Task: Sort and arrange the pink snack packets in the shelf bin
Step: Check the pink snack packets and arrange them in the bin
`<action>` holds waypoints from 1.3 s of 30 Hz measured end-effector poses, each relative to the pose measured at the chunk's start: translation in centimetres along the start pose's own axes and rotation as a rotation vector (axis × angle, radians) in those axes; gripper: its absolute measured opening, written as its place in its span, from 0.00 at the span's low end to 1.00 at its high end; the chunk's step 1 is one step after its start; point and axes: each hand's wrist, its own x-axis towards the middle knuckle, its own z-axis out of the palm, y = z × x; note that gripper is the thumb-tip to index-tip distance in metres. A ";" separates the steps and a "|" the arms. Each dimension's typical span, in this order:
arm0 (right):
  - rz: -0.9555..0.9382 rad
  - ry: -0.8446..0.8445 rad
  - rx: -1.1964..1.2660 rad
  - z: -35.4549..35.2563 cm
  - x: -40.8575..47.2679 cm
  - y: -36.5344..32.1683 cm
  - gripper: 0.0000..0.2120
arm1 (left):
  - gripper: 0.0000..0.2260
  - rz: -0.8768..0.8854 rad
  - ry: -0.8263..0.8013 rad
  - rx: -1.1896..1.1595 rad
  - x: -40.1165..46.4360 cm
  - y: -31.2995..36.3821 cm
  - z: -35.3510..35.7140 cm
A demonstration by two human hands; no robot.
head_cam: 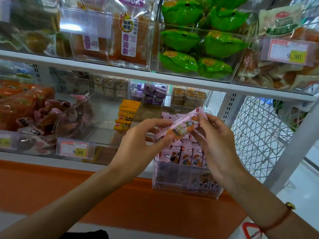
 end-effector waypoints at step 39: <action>0.075 -0.183 -0.031 -1.5 0.1 0.1 0.15 | 0.17 -0.439 -0.272 -0.429 0.7 0.9 0.2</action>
